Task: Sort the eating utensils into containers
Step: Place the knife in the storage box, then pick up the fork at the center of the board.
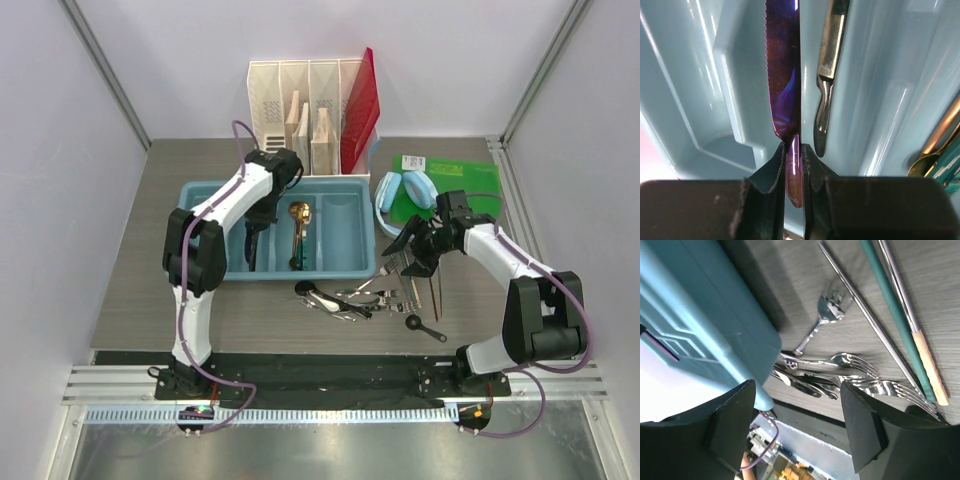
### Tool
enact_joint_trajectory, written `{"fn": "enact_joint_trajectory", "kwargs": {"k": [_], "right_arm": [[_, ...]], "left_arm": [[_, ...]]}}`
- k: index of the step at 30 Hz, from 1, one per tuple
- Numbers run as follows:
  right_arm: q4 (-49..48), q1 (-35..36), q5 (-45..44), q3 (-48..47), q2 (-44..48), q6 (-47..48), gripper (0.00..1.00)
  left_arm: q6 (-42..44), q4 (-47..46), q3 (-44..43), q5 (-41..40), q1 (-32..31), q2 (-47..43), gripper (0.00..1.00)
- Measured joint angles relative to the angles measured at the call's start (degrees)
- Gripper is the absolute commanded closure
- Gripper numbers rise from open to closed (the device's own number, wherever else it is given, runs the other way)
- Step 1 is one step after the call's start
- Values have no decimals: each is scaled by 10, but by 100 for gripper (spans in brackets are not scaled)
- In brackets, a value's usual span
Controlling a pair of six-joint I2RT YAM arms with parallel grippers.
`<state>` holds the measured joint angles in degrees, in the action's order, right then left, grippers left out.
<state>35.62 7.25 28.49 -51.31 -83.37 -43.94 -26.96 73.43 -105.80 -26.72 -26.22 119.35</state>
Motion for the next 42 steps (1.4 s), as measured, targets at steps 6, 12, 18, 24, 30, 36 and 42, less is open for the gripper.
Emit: {"fn": "enact_joint_trajectory", "kwargs": {"k": [6,12,18,24,30,36,42], "right_arm": [[3,-4,-15,-27,6,0,26],[14,-8,-22,-30,7,0,27],[36,-10,-35,-52,24,0,27],[40,-13,-62,-86,65,0,27],[56,-18,-76,-87,87,-6,27],[68,-22,-94,-81,127,-11,27],[78,-30,-96,-64,134,-19,26]], "left_arm": [[17,-14,1,0,0,36,100],[27,-36,20,7,0,70,94],[20,-27,19,-1,3,66,59],[0,-42,17,31,8,-4,57],[-41,-53,18,90,18,-135,58],[-168,-143,250,197,-3,-345,61],[-409,-217,509,210,-190,-528,61]]}}
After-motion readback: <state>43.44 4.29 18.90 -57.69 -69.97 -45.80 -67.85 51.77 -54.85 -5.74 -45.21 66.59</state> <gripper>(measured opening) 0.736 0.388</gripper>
